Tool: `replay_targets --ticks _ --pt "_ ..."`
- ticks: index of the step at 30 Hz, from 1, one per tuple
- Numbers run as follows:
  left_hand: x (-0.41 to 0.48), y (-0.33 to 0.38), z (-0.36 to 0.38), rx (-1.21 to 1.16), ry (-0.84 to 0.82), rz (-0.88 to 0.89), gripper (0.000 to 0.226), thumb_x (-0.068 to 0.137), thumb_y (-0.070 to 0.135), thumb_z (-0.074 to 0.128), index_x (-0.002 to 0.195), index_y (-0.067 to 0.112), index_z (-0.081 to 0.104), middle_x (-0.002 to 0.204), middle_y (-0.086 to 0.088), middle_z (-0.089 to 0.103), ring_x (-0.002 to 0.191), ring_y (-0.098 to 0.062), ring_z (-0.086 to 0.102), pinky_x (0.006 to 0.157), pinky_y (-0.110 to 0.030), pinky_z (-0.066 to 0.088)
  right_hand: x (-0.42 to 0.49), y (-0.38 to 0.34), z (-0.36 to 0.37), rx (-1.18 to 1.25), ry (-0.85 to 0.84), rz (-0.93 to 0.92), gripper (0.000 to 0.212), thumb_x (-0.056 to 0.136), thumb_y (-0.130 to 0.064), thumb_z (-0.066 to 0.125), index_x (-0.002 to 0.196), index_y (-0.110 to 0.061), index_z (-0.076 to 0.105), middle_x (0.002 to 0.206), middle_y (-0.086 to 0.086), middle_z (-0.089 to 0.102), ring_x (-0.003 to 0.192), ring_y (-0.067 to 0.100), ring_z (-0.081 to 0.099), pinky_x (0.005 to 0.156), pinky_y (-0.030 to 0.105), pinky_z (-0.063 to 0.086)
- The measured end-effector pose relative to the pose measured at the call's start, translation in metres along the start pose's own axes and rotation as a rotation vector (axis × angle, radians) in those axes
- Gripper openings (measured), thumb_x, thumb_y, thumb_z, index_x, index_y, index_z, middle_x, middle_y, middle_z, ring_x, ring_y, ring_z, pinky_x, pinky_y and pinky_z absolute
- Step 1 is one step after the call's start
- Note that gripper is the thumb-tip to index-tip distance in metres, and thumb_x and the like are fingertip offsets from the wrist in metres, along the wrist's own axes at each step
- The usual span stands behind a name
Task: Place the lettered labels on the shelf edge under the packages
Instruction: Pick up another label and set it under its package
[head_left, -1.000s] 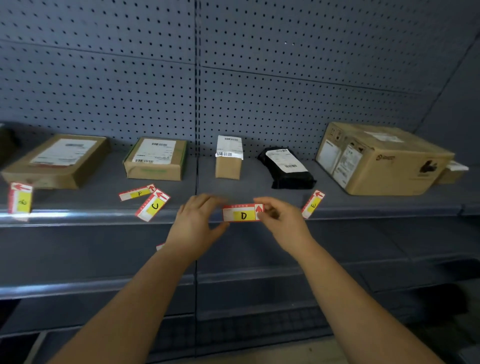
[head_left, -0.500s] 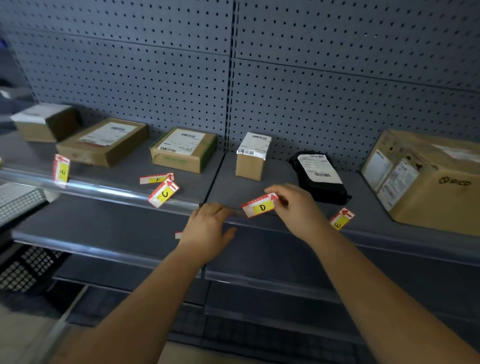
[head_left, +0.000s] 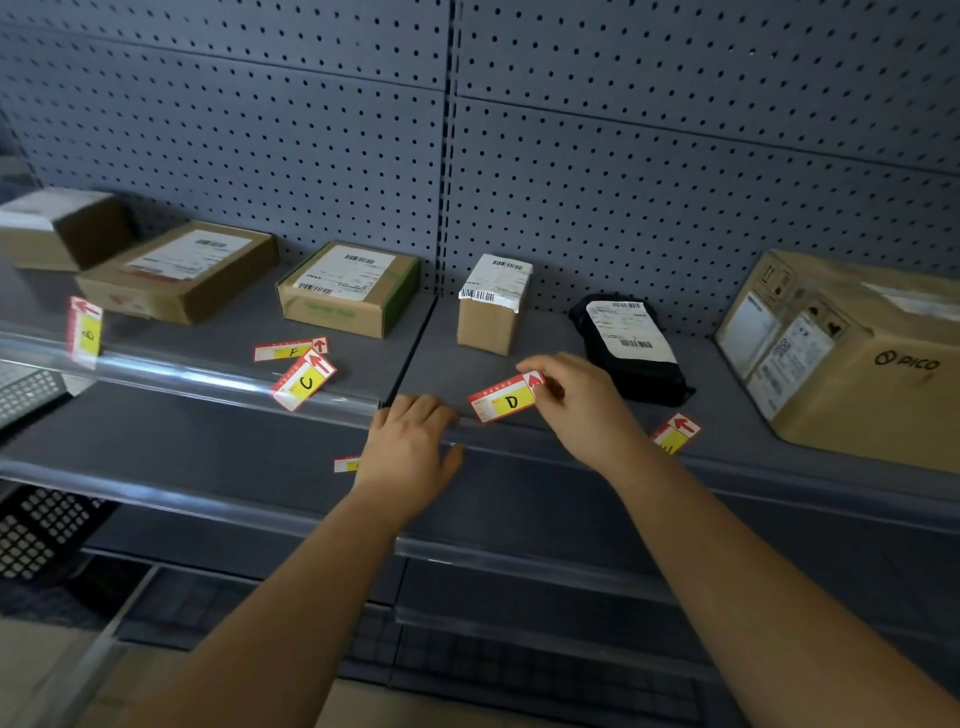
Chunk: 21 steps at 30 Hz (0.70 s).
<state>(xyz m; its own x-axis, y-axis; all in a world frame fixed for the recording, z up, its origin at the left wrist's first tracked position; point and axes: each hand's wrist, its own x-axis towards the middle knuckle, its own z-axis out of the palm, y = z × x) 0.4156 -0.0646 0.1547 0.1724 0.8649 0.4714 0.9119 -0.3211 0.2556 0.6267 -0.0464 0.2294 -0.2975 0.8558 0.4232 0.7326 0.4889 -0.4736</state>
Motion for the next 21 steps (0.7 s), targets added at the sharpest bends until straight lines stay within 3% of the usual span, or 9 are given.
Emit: replay_targets --ticks 11,17,21 --pt "-0.002 -0.002 0.004 0.007 -0.009 -0.009 0.038 0.078 0.035 0.068 0.112 0.023 0.06 0.112 0.0 0.055 0.109 -0.024 0.047 0.097 -0.04 0.034 -0.005 -0.006 0.004 -0.025 0.001 0.041 0.03 0.093 -0.005 0.054 0.117 -0.019 0.063 0.099 -0.01 0.054 0.083 -0.007 0.05 0.071 0.004 0.037" --pt "-0.003 0.002 0.014 0.028 0.033 -0.047 0.035 0.073 0.035 0.073 0.102 0.018 0.066 0.105 -0.002 0.057 0.103 -0.026 0.047 0.091 -0.043 0.037 -0.011 -0.003 -0.001 -0.042 0.001 0.047 0.03 0.093 -0.006 0.054 0.119 -0.019 0.062 0.106 -0.005 0.059 0.092 0.003 0.053 0.077 0.013 0.043" --pt "-0.005 0.005 0.015 0.037 0.063 -0.07 0.038 0.074 0.037 0.072 0.107 0.021 0.062 0.109 -0.002 0.057 0.106 -0.025 0.046 0.093 -0.043 0.036 -0.013 -0.001 -0.003 -0.033 0.014 0.04 0.029 0.093 -0.005 0.055 0.118 -0.018 0.063 0.104 -0.003 0.059 0.089 0.003 0.053 0.075 0.012 0.042"
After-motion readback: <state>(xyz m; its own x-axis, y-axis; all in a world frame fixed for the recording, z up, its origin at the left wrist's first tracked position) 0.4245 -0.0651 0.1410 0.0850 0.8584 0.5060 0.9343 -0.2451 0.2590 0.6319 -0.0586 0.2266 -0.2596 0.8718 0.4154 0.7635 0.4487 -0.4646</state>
